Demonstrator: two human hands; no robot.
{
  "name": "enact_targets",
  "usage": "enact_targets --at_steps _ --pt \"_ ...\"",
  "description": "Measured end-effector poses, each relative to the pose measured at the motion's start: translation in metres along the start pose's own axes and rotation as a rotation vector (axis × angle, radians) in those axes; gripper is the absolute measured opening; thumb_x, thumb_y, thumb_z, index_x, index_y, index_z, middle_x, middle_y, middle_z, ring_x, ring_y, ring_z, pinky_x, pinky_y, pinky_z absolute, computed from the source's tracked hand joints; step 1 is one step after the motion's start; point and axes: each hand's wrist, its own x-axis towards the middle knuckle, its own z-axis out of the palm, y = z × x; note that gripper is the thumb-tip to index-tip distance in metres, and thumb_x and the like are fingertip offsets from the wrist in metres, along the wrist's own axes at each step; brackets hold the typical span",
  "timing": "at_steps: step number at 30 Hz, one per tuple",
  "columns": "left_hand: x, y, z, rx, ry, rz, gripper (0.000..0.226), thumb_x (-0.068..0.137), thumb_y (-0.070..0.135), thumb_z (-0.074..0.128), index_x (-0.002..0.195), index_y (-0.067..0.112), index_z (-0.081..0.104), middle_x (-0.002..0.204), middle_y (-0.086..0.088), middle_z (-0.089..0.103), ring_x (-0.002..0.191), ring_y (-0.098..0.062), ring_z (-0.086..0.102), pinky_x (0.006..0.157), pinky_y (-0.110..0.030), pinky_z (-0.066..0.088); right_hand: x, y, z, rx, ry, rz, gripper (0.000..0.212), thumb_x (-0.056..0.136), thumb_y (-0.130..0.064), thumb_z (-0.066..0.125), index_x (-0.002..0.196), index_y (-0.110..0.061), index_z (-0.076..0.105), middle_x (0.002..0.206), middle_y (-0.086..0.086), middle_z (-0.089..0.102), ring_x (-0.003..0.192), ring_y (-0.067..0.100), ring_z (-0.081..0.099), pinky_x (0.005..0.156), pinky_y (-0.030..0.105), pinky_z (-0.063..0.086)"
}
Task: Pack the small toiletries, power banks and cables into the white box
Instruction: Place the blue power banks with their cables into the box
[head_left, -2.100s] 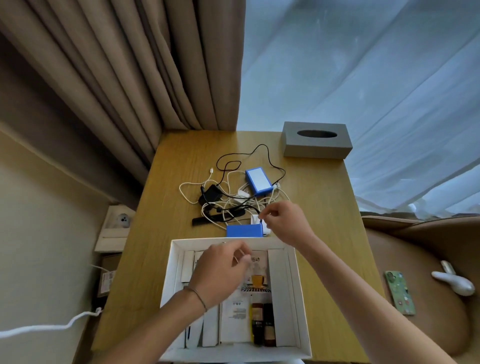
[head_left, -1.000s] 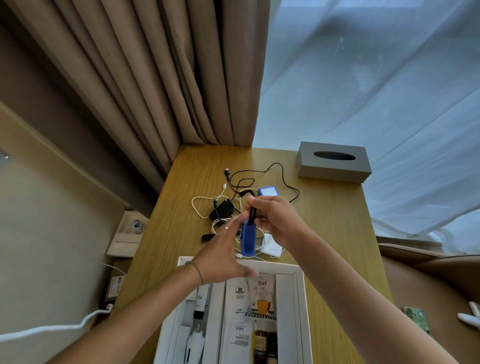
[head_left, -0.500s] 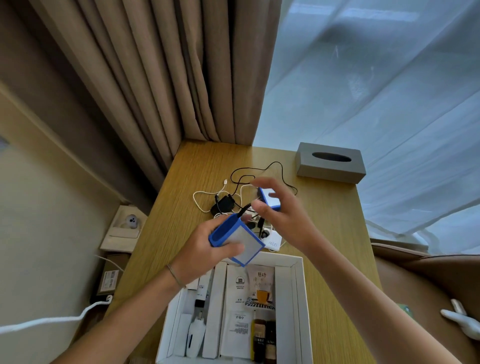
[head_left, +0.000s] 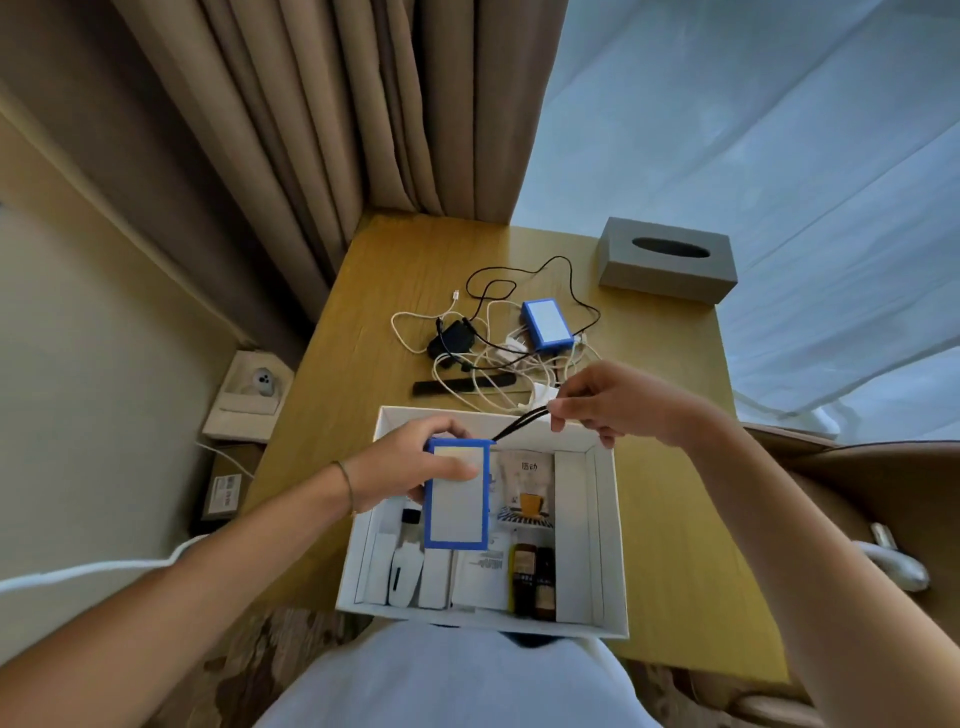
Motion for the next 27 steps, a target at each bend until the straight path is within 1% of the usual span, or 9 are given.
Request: enact_targets --at_steps 5,8,11,13,17,19,22,24,27 --pt "0.021 -0.042 0.021 0.083 0.036 -0.107 0.024 0.091 0.029 0.071 0.107 0.026 0.054 0.110 -0.005 0.070 0.093 -0.020 0.074 0.064 -0.032 0.062 0.001 0.011 0.033 -0.096 -0.030 0.179 0.019 0.100 -0.011 0.058 0.095 -0.018 0.075 0.066 0.003 0.053 0.055 0.016 0.045 0.048 0.026 0.047" --pt "0.029 -0.063 0.031 0.172 0.051 -0.173 0.025 0.092 0.032 0.069 0.110 0.027 0.052 0.111 -0.005 0.068 0.096 -0.021 0.072 0.071 -0.039 0.064 0.003 0.017 0.048 0.003 -0.024 0.257 0.035 0.096 0.004 0.047 0.109 -0.018 0.071 0.066 0.006 0.057 0.044 0.013 0.048 0.046 0.026 0.050" --pt "0.034 -0.078 0.041 0.213 0.040 -0.229 0.022 0.093 0.033 0.067 0.110 0.028 0.052 0.110 -0.003 0.068 0.099 -0.019 0.069 0.084 -0.045 0.062 0.001 0.022 0.059 0.125 -0.060 0.260 0.030 0.094 0.006 0.049 0.094 -0.010 0.074 0.073 0.012 0.067 0.045 0.016 0.061 0.049 0.027 0.056" --pt "0.037 -0.082 0.046 0.200 0.026 -0.284 0.023 0.096 0.032 0.063 0.114 0.026 0.050 0.112 -0.006 0.067 0.101 -0.023 0.069 0.087 -0.048 0.060 0.001 0.025 0.068 0.191 -0.083 0.266 0.026 0.095 0.004 0.052 0.085 -0.005 0.075 0.074 0.014 0.072 0.052 0.020 0.069 0.054 0.030 0.060" --pt "0.042 -0.084 0.053 0.290 0.038 -0.309 0.023 0.098 0.028 0.057 0.119 0.028 0.047 0.112 -0.011 0.067 0.101 -0.030 0.068 0.085 -0.050 0.060 0.005 0.034 0.083 0.262 -0.097 0.308 0.023 0.096 -0.005 0.055 0.087 -0.002 0.076 0.090 0.022 0.077 0.074 0.029 0.074 0.082 0.044 0.064" --pt "0.044 -0.085 0.055 0.420 0.069 -0.231 0.021 0.095 0.030 0.060 0.115 0.029 0.054 0.106 -0.007 0.068 0.095 -0.030 0.069 0.082 -0.046 0.059 0.006 0.037 0.086 0.312 -0.124 0.323 0.024 0.095 -0.004 0.053 0.093 0.000 0.076 0.097 0.025 0.077 0.081 0.032 0.076 0.085 0.043 0.063" --pt "0.045 -0.088 0.060 0.525 0.129 -0.154 0.023 0.092 0.033 0.064 0.115 0.030 0.061 0.104 -0.001 0.067 0.081 -0.017 0.062 0.068 -0.031 0.052 0.009 0.041 0.088 0.303 -0.137 0.320 0.024 0.089 0.006 0.057 0.098 -0.002 0.078 0.095 0.020 0.078 0.086 0.029 0.078 0.083 0.038 0.064" --pt "0.047 -0.092 0.063 0.561 0.158 -0.128 0.032 0.091 0.036 0.068 0.121 0.027 0.064 0.115 -0.002 0.067 0.092 -0.016 0.062 0.075 -0.025 0.048 0.012 0.044 0.090 0.169 -0.089 0.253 0.023 0.081 0.007 0.068 0.093 -0.008 0.081 0.093 0.013 0.080 0.088 0.026 0.077 0.080 0.033 0.064" --pt "0.047 -0.093 0.067 0.652 0.186 -0.078 0.044 0.090 0.039 0.070 0.130 0.022 0.065 0.123 -0.002 0.068 0.106 -0.019 0.064 0.087 -0.026 0.049 0.018 0.048 0.092 0.075 -0.032 0.147 0.022 0.075 0.006 0.075 0.089 -0.010 0.082 0.086 0.005 0.080 0.078 0.018 0.076 0.068 0.023 0.062"
